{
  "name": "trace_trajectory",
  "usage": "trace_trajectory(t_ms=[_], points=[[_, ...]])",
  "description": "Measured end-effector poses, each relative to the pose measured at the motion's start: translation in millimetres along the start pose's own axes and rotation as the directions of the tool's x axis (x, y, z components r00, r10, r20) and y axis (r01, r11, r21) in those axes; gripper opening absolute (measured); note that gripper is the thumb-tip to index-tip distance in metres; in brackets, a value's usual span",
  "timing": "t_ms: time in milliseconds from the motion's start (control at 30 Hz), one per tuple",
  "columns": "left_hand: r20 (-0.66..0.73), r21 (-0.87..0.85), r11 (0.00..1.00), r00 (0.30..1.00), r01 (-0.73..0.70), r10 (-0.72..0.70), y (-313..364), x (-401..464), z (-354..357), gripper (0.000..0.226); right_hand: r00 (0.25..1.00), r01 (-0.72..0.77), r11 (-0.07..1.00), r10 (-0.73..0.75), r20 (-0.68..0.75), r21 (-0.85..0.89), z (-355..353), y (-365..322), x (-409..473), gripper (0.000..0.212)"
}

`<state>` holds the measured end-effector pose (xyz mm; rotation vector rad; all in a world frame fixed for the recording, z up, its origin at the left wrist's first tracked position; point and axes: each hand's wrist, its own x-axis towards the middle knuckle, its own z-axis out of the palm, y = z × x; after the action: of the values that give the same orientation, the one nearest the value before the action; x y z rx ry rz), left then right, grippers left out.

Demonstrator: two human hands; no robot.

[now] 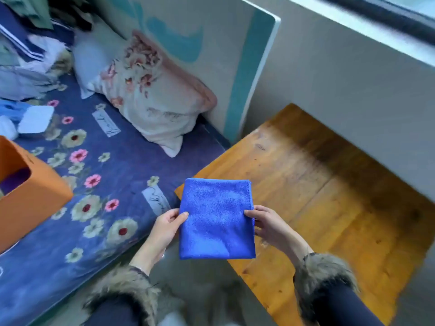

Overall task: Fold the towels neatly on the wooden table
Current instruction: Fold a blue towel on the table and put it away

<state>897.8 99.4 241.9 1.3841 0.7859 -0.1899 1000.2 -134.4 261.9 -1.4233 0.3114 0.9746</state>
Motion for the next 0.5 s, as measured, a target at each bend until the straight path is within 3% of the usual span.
trace_trajectory(t_ms=[200, 500], points=[[-0.192, -0.098, 0.995, 0.981, -0.03, 0.011, -11, -42, -159, 0.011, 0.984, 0.006, 0.976, 0.033, 0.174, -0.218, 171, -11, 24, 0.017], [-0.478, -0.193, 0.98, 0.877, -0.055, -0.045, -38, -89, -364, 0.014, 0.907, 0.135, 0.879, 0.076, 0.414, -0.457, 404, 7, 45, 0.008]])
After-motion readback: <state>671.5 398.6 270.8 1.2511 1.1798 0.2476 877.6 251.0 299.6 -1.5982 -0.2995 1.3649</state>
